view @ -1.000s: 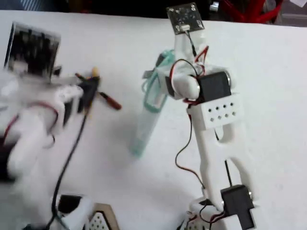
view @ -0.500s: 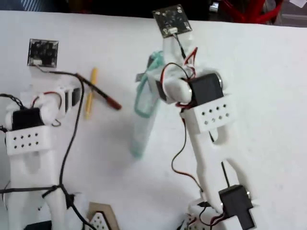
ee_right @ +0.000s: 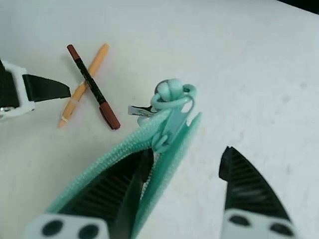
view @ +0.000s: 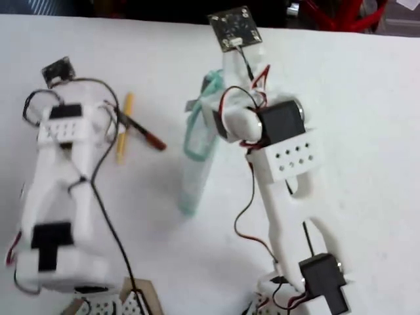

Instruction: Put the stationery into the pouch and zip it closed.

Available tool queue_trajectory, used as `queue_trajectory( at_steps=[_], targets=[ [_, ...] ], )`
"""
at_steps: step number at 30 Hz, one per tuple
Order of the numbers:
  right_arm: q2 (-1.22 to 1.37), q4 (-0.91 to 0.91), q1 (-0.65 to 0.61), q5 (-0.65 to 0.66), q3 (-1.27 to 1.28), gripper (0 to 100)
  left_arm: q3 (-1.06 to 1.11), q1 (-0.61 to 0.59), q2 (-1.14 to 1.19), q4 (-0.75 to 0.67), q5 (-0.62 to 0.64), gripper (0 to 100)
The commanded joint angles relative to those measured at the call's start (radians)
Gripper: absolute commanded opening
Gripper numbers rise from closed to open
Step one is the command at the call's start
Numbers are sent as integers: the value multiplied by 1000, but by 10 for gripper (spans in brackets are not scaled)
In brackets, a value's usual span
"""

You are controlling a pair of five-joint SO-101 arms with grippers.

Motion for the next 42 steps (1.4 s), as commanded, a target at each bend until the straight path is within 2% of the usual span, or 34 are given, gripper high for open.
queue_trajectory(
  at_steps=[1,8,14,18,38,42],
  targets=[
    [-24,12,28,12,-38,220,-233,33,130,63,123,260],
    [-28,25,31,12,-38,220,-456,102,372,38,180,258],
    [-28,25,31,12,-38,220,-601,94,516,60,190,253],
    [-27,27,31,12,-38,220,-654,96,562,104,195,194],
    [-21,27,31,12,-38,220,-671,93,621,87,195,172],
    [-21,27,31,12,-37,220,-671,93,621,72,192,104]
  ],
)
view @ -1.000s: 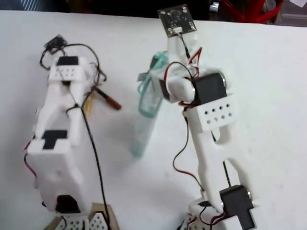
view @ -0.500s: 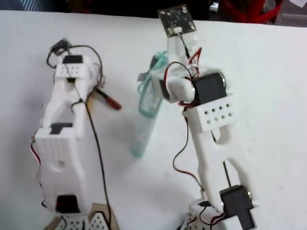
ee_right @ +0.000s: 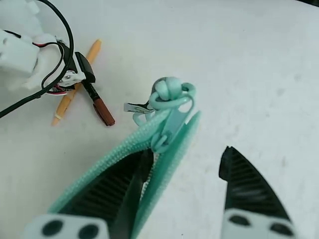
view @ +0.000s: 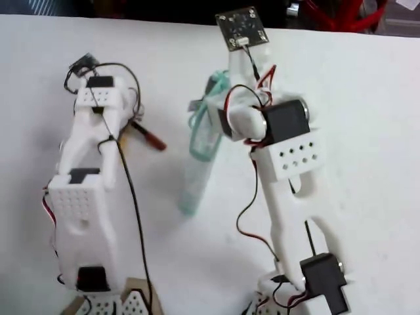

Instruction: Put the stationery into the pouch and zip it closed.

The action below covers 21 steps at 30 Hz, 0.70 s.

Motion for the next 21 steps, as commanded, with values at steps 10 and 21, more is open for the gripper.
queue_trajectory(
  at_steps=[10,21],
  targets=[
    [-22,18,10,12,-35,220,-49,10,-33,-8,3,50],
    [-27,18,10,3,-35,220,-532,102,-383,526,-272,49]
  ],
)
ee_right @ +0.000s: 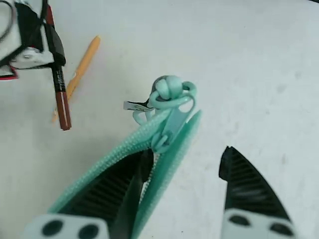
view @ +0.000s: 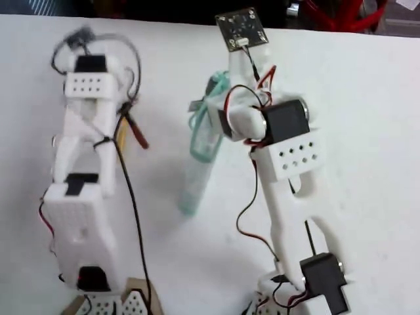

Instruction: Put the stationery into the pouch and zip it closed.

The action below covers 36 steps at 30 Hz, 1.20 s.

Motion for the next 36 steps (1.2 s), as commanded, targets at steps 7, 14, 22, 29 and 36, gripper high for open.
queue_trajectory(
  at_steps=[7,14,22,29,36],
  targets=[
    [-25,7,4,3,-35,218,-552,154,-535,158,-379,52],
    [-30,-27,48,107,-46,91,-496,189,-733,166,-451,50],
    [-21,-50,45,477,-37,51,-155,295,-871,158,-443,49],
    [-19,-33,47,534,-37,18,-2,282,-934,152,-354,49],
    [-28,-44,35,242,-58,18,2,156,-957,144,-353,49]
  ],
)
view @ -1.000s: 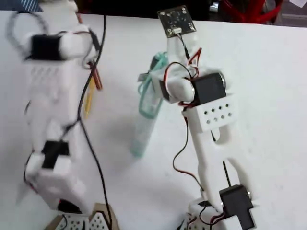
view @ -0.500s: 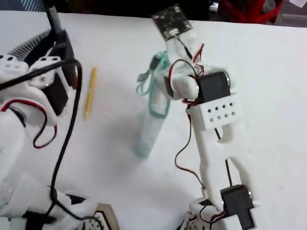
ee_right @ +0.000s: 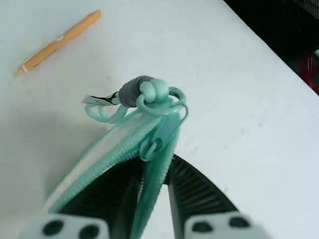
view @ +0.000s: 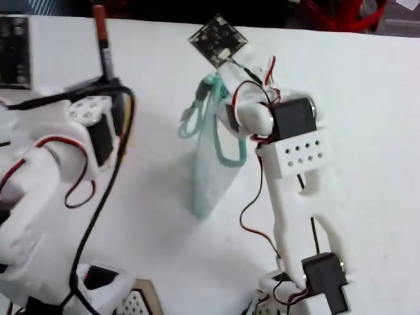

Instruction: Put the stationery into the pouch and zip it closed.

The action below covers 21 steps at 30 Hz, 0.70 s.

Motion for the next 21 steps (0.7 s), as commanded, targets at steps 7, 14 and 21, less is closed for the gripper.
queue_trajectory(
  at_steps=[7,14,21],
  targets=[
    [-25,-4,2,-615,-55,18,0,-24,-16,-77,25,49],
    [-30,38,177,-927,-68,18,2,38,-10,-193,104,50],
    [-28,45,47,-996,-143,18,81,232,13,-287,127,52]
  ],
)
